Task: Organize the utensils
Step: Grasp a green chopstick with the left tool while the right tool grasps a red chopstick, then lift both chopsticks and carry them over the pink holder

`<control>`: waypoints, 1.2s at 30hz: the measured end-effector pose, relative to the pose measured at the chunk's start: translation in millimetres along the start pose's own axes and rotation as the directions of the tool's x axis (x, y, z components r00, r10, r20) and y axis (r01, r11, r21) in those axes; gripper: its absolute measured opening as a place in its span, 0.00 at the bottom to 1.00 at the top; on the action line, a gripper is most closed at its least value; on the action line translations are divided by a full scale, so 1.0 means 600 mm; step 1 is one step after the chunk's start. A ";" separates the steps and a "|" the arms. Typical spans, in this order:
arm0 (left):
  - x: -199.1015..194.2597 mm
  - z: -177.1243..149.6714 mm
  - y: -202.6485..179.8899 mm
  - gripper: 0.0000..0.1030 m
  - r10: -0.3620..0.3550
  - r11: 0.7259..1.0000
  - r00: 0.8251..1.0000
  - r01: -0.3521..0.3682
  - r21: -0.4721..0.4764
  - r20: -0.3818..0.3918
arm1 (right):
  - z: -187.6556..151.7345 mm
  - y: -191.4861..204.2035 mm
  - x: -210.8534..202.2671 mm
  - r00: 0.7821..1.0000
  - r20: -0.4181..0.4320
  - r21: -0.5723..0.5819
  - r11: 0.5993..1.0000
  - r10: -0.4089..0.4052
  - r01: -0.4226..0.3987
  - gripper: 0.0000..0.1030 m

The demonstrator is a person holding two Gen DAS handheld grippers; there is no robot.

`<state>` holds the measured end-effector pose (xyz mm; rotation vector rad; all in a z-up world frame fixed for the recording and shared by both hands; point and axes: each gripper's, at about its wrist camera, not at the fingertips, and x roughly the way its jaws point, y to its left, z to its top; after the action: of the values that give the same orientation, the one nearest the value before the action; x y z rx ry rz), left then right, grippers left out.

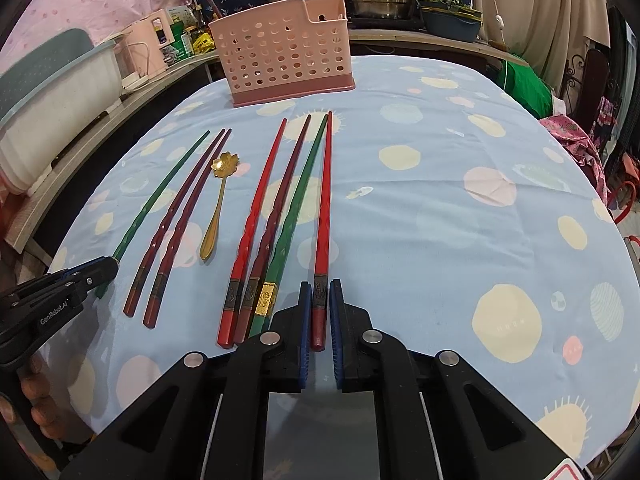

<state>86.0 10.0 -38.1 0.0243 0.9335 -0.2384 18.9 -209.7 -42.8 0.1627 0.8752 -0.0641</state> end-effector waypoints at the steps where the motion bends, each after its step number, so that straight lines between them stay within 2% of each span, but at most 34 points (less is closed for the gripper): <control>1: 0.000 0.000 0.000 0.08 -0.002 1.000 1.000 0.002 0.000 0.000 | 0.000 0.000 0.000 1.000 0.000 0.001 1.000 0.000 0.000 0.07; 9: -0.003 0.001 0.002 0.07 -0.021 1.000 1.000 0.021 -0.012 -0.012 | 0.002 -0.006 -0.008 1.000 0.004 0.018 1.000 0.008 -0.008 0.07; 19: -0.019 0.010 0.007 0.07 -0.034 0.999 0.999 0.034 -0.027 -0.003 | 0.021 -0.013 -0.037 0.998 0.055 0.031 0.999 0.015 -0.017 0.07; 26: -0.050 0.033 0.012 0.07 -0.054 0.998 0.998 0.055 -0.044 0.040 | 0.046 -0.023 -0.066 0.994 0.109 0.036 0.999 0.014 -0.018 0.07; 36: -0.105 0.105 0.019 0.07 -0.057 0.997 0.988 0.064 -0.049 0.141 | 0.120 -0.048 -0.118 0.974 0.224 0.060 0.998 0.021 -0.035 0.07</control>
<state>102.5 25.2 48.6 -0.0694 0.8015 -0.2682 24.9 -250.7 53.7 0.2226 0.6465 -0.0821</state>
